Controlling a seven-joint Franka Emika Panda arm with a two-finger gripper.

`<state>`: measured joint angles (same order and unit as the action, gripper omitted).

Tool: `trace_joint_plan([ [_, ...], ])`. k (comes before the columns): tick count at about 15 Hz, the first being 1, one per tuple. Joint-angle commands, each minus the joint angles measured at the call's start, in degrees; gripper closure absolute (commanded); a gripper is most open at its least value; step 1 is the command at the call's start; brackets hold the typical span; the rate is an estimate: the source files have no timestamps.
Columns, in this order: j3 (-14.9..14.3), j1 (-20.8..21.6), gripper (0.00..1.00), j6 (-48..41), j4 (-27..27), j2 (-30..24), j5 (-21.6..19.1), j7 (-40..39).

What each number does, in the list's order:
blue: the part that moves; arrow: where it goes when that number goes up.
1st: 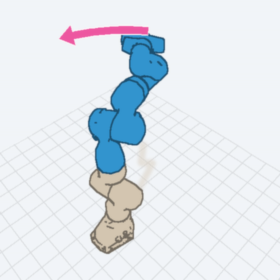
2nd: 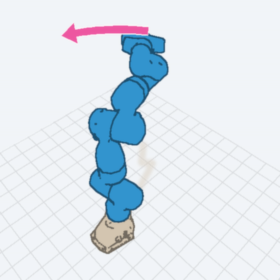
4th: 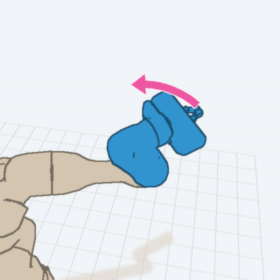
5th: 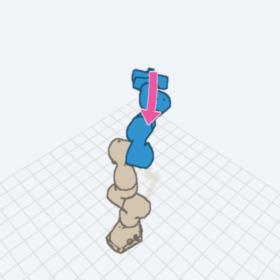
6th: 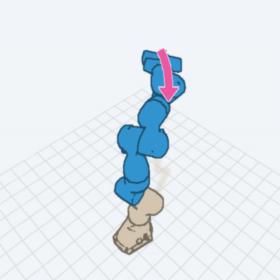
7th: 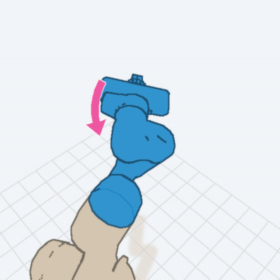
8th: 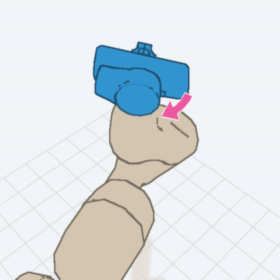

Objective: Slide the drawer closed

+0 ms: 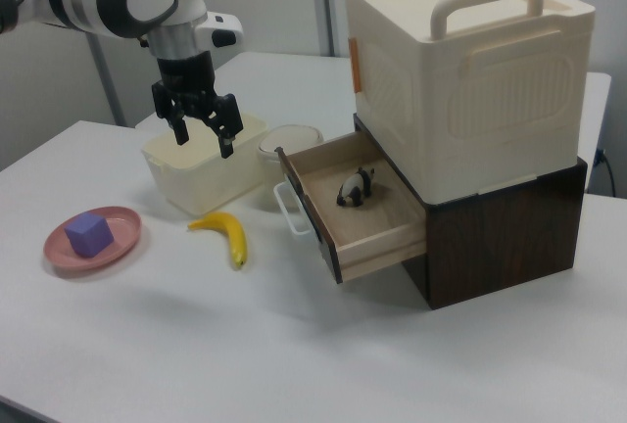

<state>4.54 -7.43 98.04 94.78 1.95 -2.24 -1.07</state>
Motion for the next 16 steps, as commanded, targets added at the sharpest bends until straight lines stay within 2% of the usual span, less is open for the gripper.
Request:
trace_joint_plan([
  [1,-0.32,0.05,0.0,-0.04,-0.3,-0.37,0.84,-0.16],
  [16,-0.32,0.13,0.0,0.13,-0.3,-0.28,1.01,1.51],
])
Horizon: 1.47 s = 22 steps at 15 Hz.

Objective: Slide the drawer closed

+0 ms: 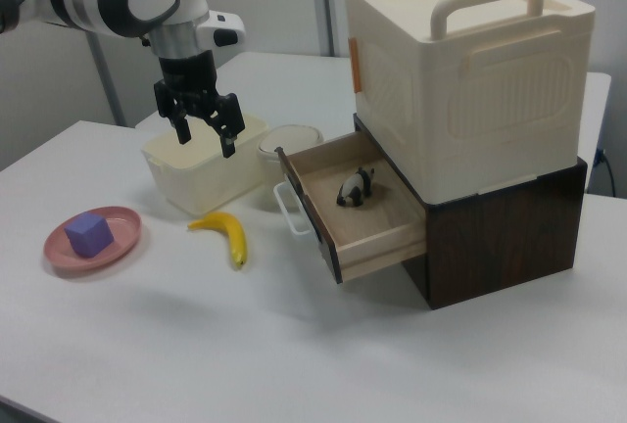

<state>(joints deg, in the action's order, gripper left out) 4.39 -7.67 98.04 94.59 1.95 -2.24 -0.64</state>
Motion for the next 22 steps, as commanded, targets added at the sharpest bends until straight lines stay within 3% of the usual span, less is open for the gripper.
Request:
trace_joint_plan([
  [1,-0.17,0.37,0.0,0.13,-0.11,-0.28,1.36,0.99],
  [4,-0.17,0.46,0.0,0.04,-0.11,-0.28,1.45,0.99],
  [5,-0.17,0.46,0.05,0.04,-0.11,-0.28,1.45,0.99],
  [7,-0.08,0.46,0.28,0.04,-0.11,-0.28,1.45,0.99],
  [12,-0.08,0.55,0.73,0.22,-0.11,-0.1,1.27,1.52],
  [17,0.27,1.07,0.89,-0.13,0.5,0.07,0.57,13.1],
  [22,0.36,1.07,0.9,-0.05,1.11,1.48,0.48,28.31],
])
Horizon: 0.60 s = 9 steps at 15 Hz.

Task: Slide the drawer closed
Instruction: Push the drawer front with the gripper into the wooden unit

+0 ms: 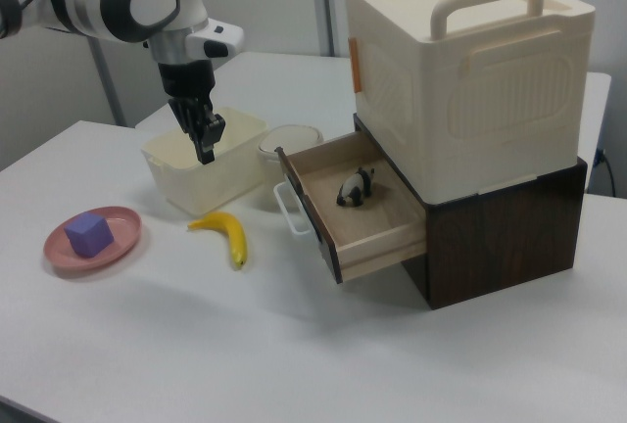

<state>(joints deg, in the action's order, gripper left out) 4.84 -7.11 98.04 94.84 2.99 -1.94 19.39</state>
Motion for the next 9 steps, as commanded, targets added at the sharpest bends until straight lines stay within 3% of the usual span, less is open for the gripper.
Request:
trace_joint_plan([
  [1,-0.09,0.51,0.9,0.21,1.75,0.96,0.18,10.74],
  [3,-0.09,0.51,0.9,1.09,2.28,3.14,0.44,15.48],
  [9,-0.62,-1.41,0.99,9.17,3.34,8.78,1.06,16.03],
])
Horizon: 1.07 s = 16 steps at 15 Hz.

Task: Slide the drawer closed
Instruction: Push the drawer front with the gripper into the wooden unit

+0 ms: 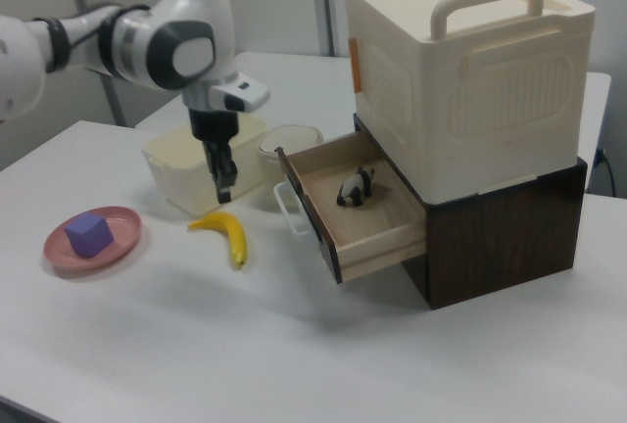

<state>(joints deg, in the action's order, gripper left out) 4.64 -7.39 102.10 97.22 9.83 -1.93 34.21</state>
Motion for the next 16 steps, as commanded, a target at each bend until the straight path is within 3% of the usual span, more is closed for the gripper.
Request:
trace_joint_plan([
  [1,-0.42,-2.09,0.99,7.13,0.78,3.43,2.27,1.21],
  [5,-0.51,-4.82,0.99,16.45,-0.18,5.64,4.13,1.65],
  [13,-0.86,-8.34,0.99,18.84,-9.93,13.1,9.4,1.3],
  [16,-0.95,-9.04,0.99,25.58,-10.3,14.42,11.77,1.47],
])
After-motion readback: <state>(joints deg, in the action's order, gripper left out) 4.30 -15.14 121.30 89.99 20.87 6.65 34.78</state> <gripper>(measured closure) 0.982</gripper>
